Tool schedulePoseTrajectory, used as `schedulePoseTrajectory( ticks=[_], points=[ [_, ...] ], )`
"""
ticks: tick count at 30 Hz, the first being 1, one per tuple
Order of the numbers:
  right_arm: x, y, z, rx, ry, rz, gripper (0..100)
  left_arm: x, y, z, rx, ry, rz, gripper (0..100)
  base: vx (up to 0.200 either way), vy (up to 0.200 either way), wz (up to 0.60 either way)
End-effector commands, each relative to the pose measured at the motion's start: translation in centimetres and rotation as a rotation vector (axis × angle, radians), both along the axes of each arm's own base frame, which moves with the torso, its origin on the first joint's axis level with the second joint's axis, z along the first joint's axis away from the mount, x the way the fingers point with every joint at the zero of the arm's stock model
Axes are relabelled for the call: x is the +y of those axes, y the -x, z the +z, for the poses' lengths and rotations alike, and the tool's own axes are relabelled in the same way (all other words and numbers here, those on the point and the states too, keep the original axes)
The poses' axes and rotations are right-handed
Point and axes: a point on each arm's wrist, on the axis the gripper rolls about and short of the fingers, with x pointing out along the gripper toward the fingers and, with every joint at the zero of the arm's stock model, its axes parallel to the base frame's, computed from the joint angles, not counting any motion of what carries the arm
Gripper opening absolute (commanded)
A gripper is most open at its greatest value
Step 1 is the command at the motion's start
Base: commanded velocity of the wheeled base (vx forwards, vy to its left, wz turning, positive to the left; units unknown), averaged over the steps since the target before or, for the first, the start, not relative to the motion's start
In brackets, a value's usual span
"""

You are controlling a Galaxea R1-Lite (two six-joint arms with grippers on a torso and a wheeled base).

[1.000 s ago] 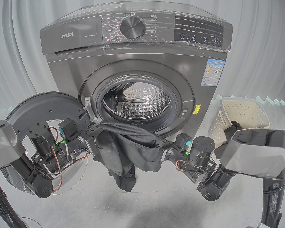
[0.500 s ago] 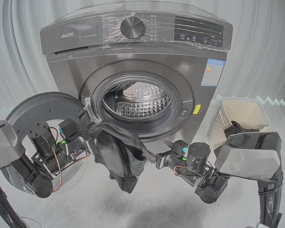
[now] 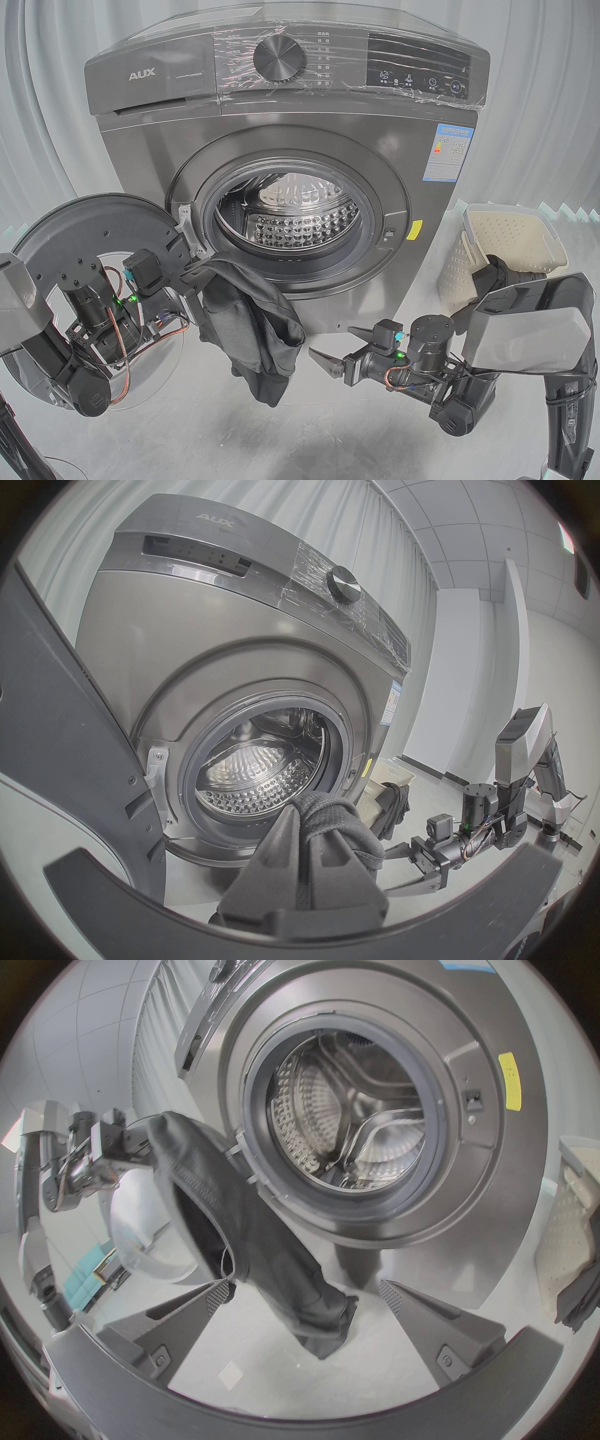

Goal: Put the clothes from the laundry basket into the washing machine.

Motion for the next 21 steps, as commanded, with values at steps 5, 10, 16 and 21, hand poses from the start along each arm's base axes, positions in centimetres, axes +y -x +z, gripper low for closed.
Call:
schedulePoseTrajectory(
  ticks=[5,10,16,21],
  points=[
    [-1.7,-0.3,-1.9,0.034,0.069,0.017,100,0.0,0.0,0.0,0.000,0.002,-0.001,0,0.000,0.000,0.00],
    [-0.7,-2.0,-4.3,0.015,0.091,0.021,100,0.0,0.0,0.0,0.002,0.001,-0.002,0,0.000,0.000,0.00],
    [0.1,-2.0,-5.4,0.025,0.096,0.072,100,0.0,0.0,0.0,0.003,0.004,0.001,0,0.000,0.000,0.00],
    [0.9,-1.0,-6.2,0.040,0.115,0.107,100,0.0,0.0,0.0,0.001,0.004,-0.001,0,0.000,0.000,0.00]
  ],
)
